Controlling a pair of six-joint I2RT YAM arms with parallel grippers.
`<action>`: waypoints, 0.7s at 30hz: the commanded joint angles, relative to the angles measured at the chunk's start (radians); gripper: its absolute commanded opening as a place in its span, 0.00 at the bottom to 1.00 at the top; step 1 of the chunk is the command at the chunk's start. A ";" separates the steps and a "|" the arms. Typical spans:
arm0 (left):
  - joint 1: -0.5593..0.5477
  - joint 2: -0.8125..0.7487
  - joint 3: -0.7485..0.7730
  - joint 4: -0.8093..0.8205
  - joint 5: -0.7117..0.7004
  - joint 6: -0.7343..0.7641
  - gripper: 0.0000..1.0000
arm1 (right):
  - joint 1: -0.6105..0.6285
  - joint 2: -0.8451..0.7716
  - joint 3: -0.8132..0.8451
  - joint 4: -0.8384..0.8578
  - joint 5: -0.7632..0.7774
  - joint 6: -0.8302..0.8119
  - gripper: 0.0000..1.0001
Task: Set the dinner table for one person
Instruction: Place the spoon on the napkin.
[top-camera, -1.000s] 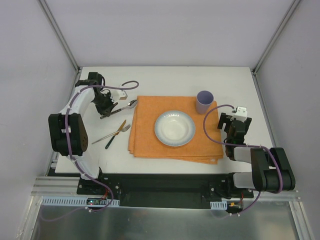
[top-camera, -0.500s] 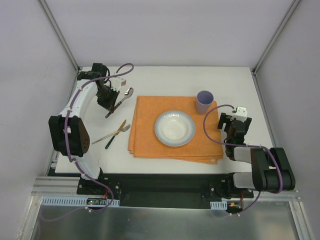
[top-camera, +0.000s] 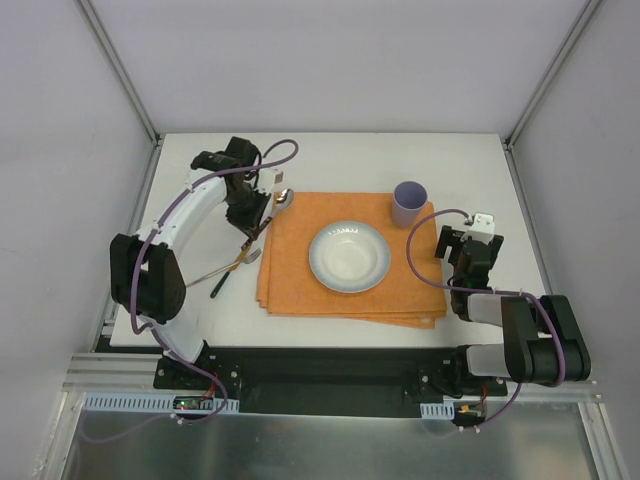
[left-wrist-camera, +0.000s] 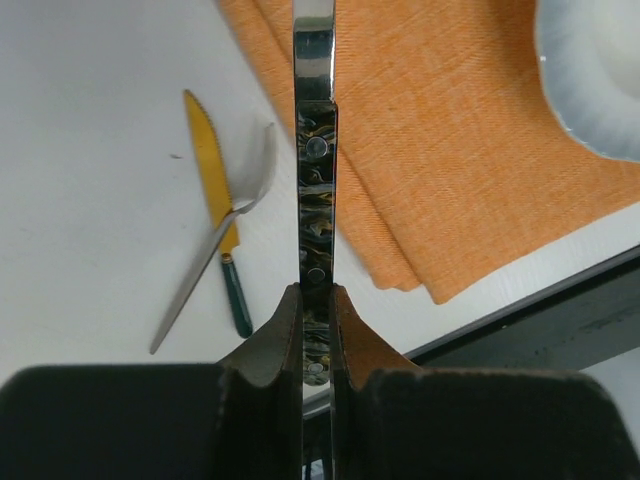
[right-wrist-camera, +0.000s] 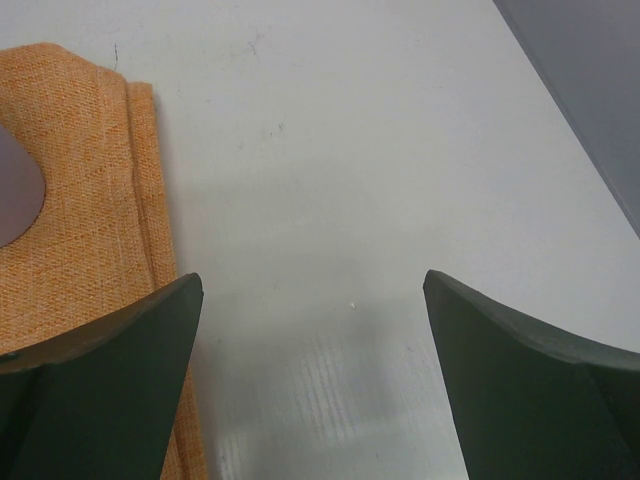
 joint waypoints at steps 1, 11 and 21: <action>-0.098 -0.033 0.046 -0.001 0.035 -0.127 0.00 | 0.000 -0.013 0.003 0.060 0.015 0.002 0.96; -0.286 0.062 0.131 0.003 0.028 -0.271 0.00 | 0.000 -0.013 0.003 0.062 0.014 0.002 0.96; -0.435 0.079 0.065 0.007 0.057 -0.265 0.00 | 0.000 -0.013 0.003 0.059 0.014 0.002 0.96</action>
